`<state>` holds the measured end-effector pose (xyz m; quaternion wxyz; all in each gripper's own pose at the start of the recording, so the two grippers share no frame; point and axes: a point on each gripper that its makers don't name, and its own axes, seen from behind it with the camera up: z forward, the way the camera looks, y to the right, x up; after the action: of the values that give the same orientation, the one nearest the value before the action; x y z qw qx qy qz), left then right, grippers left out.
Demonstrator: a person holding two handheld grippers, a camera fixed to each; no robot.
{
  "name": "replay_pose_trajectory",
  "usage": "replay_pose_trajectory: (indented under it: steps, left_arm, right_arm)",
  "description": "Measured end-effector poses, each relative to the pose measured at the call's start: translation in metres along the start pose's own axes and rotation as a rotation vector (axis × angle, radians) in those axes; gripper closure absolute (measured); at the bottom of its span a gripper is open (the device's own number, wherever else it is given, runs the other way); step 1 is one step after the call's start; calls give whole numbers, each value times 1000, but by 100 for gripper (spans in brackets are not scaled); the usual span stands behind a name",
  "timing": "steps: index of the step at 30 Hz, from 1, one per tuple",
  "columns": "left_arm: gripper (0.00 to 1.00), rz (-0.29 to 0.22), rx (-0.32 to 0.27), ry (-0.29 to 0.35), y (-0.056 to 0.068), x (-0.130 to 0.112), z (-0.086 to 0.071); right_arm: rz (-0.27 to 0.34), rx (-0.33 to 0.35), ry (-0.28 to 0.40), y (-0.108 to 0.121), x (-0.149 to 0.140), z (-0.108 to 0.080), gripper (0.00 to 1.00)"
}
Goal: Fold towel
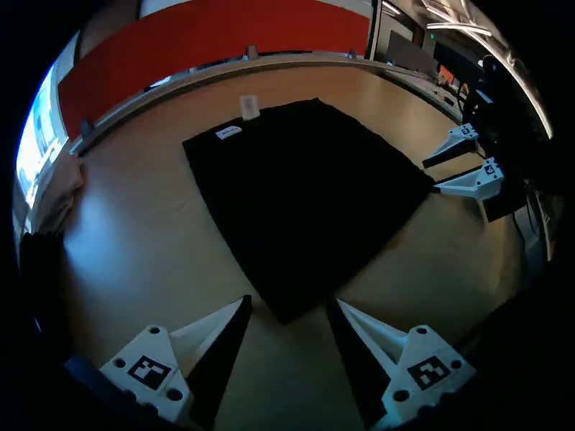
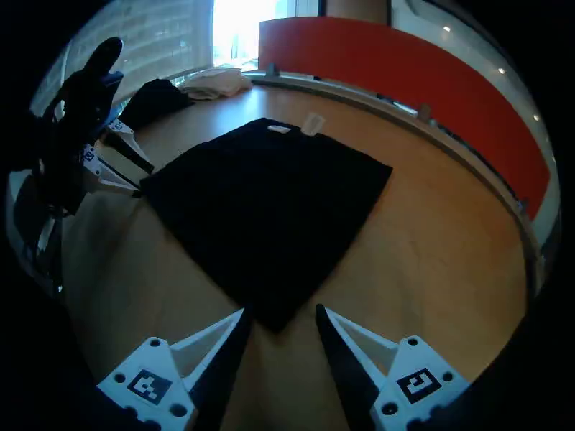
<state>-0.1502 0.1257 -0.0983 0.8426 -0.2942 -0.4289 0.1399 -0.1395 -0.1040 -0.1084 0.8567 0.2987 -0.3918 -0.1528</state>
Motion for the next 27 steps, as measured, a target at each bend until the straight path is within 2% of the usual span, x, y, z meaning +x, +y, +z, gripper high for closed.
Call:
replay_pose_trajectory:
  steps: [2, 8, 11, 16, 20, 24, 27]
  left_arm:
    - [25, 4, 3, -2, 1, -1, 0]
    - [47, 8, 36, -8, -4, -3, 1]
    - [47, 6, 38, -11, -5, -3, 0]
    - [50, 5, 39, -17, -5, -3, 0]
    - [65, 5, 44, -24, -6, -4, -1]
    - [80, -10, 51, -29, -9, -4, -2]
    - [84, -24, 51, -32, -9, -4, -2]
  right_arm:
    - [-6, 5, -5, -1, -1, 0, 39]
    - [-7, 30, -10, -6, 0, 1, 56]
    - [-11, 38, -9, -8, 0, 1, 64]
    - [-11, 39, -9, -10, 0, 1, 69]
    - [-4, 39, -11, -10, 0, 1, 77]
    - [2, 37, -14, -10, 1, 2, 80]
    - [6, 33, -16, -10, 1, 2, 82]
